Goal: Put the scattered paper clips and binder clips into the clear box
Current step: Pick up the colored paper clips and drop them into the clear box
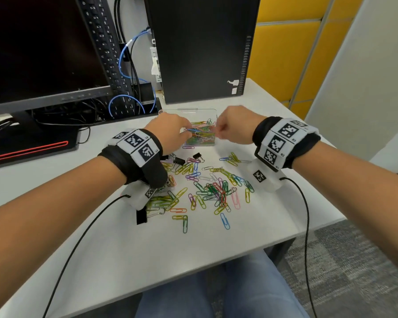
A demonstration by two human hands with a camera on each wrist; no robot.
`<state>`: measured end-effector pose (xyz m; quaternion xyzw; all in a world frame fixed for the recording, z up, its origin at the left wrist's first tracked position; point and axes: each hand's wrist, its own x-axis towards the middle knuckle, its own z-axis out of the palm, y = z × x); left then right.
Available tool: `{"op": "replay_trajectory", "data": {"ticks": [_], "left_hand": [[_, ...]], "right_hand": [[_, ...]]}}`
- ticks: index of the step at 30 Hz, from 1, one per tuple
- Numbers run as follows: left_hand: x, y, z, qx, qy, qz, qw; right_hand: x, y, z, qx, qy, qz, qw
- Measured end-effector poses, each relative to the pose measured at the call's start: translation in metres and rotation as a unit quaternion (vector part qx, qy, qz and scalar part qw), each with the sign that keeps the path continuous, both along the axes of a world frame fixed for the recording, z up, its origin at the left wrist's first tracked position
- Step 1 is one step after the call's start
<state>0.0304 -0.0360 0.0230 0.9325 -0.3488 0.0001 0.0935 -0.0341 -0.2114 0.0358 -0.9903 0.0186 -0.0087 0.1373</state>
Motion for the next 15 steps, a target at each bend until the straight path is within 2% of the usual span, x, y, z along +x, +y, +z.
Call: {"op": "replay_trajectory", "data": {"ticks": [6,12,15], "left_hand": [[-0.029,0.006,0.0,0.082,0.023,-0.046,0.995],[-0.059,0.003,-0.01,0.171,0.078,-0.131,0.973],[-0.068,0.002,-0.018,0.213,0.093,-0.14,0.963]], "right_hand": [[-0.021,-0.009,-0.025,-0.078,0.152,-0.028,0.985],[-0.041,0.007,-0.026,-0.066,0.174,0.038,0.982],[-0.047,0.013,-0.026,-0.083,0.193,0.066,0.976]]}}
